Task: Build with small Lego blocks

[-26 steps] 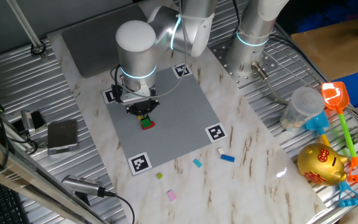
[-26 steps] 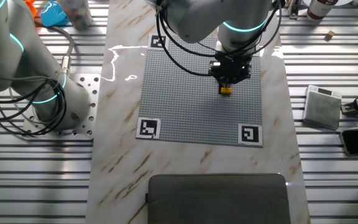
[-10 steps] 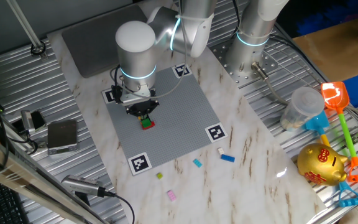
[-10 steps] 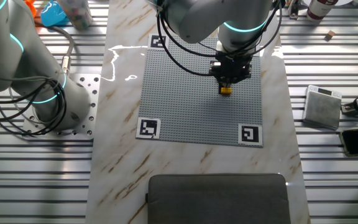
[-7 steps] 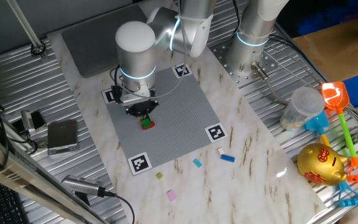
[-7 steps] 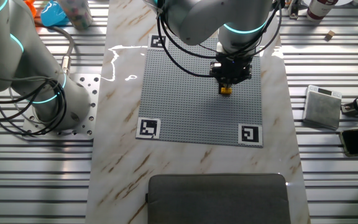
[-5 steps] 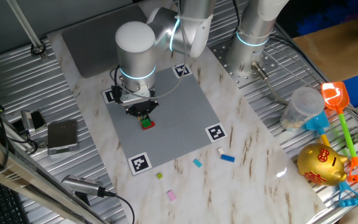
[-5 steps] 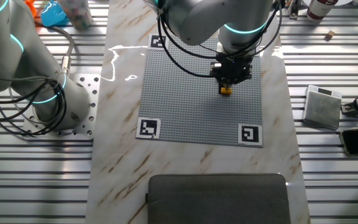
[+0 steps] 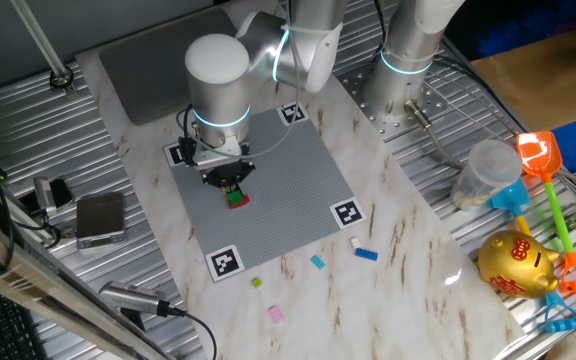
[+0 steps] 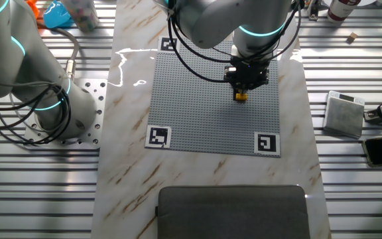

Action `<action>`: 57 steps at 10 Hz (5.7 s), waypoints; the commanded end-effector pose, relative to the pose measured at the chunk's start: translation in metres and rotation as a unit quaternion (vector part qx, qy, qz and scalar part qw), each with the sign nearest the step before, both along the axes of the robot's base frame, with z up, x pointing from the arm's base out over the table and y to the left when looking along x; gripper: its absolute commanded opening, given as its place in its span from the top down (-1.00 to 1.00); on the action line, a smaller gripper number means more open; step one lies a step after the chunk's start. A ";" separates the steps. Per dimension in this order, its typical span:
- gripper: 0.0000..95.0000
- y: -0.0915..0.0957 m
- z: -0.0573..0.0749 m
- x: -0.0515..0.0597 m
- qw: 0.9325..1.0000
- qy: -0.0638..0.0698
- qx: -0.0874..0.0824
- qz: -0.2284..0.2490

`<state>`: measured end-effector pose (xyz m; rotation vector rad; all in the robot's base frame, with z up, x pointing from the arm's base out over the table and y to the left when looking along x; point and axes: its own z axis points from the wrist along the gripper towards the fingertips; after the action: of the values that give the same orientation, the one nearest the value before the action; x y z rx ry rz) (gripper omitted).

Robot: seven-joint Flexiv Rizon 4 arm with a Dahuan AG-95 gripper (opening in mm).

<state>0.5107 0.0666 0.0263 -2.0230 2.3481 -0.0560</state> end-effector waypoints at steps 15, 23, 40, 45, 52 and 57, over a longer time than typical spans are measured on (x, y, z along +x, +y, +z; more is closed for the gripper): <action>1.00 0.014 0.028 0.012 1.000 0.006 0.013 -0.028; 1.00 0.021 0.021 0.014 1.000 0.005 0.002 -0.016; 1.00 0.024 0.004 0.007 1.000 0.001 0.003 -0.014; 1.00 0.024 0.001 0.003 1.000 -0.001 0.002 -0.013; 1.00 0.027 -0.008 0.003 1.000 -0.006 -0.001 -0.007; 1.00 0.027 -0.010 0.003 1.000 -0.013 -0.001 -0.003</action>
<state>0.5129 0.0933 0.0273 -2.0065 2.3389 -0.0854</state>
